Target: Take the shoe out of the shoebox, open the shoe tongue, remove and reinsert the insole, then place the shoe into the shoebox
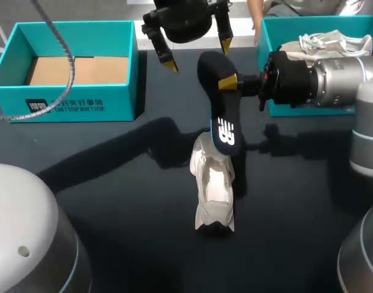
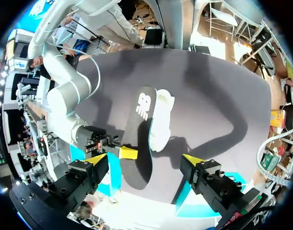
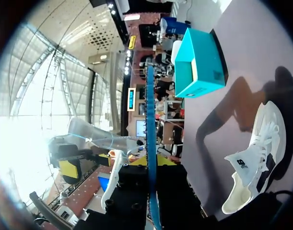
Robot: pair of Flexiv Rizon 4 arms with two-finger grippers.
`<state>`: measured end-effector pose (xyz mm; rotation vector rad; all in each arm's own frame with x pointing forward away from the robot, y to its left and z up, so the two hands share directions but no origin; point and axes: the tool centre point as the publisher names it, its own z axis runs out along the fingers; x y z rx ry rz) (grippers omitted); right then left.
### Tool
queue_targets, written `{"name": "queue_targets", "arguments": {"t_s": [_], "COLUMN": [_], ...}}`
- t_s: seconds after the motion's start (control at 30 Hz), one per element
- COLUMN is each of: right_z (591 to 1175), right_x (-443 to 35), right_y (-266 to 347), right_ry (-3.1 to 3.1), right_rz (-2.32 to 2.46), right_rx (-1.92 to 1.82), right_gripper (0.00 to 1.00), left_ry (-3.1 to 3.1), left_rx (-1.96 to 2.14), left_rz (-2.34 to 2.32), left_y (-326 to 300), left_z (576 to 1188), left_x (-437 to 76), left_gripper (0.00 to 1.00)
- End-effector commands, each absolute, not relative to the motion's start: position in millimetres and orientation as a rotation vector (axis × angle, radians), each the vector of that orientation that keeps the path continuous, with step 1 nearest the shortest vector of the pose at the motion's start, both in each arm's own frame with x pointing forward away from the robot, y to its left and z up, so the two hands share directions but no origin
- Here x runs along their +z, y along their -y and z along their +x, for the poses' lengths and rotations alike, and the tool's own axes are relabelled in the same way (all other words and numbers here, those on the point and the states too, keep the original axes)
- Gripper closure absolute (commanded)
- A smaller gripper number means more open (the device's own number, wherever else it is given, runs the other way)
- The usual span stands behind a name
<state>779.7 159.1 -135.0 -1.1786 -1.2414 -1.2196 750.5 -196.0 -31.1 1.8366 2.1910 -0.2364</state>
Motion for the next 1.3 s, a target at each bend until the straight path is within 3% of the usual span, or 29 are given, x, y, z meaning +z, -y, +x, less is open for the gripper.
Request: {"name": "queue_targets", "arguments": {"t_s": [0.03, 0.63, 1.3], "right_z": [780, 783, 790], "right_x": [-135, -129, -116], "right_y": [-158, -160, -158], "right_ry": [1.243, 1.208, 1.174], "right_rz": [-1.183, -1.143, -1.106], "right_rx": [-1.218, -1.254, -1.276], "right_gripper": [1.0, 1.0, 1.0], "left_ry": [-1.53, -1.487, -1.304], "left_rx": [-0.874, -0.888, -0.91], "left_rz": [1.362, 1.325, 1.171], "left_y": [190, 190, 176], "left_z": [751, 751, 746], "left_x": [-38, -40, -77], "left_gripper": [0.0, 0.0, 0.0]}}
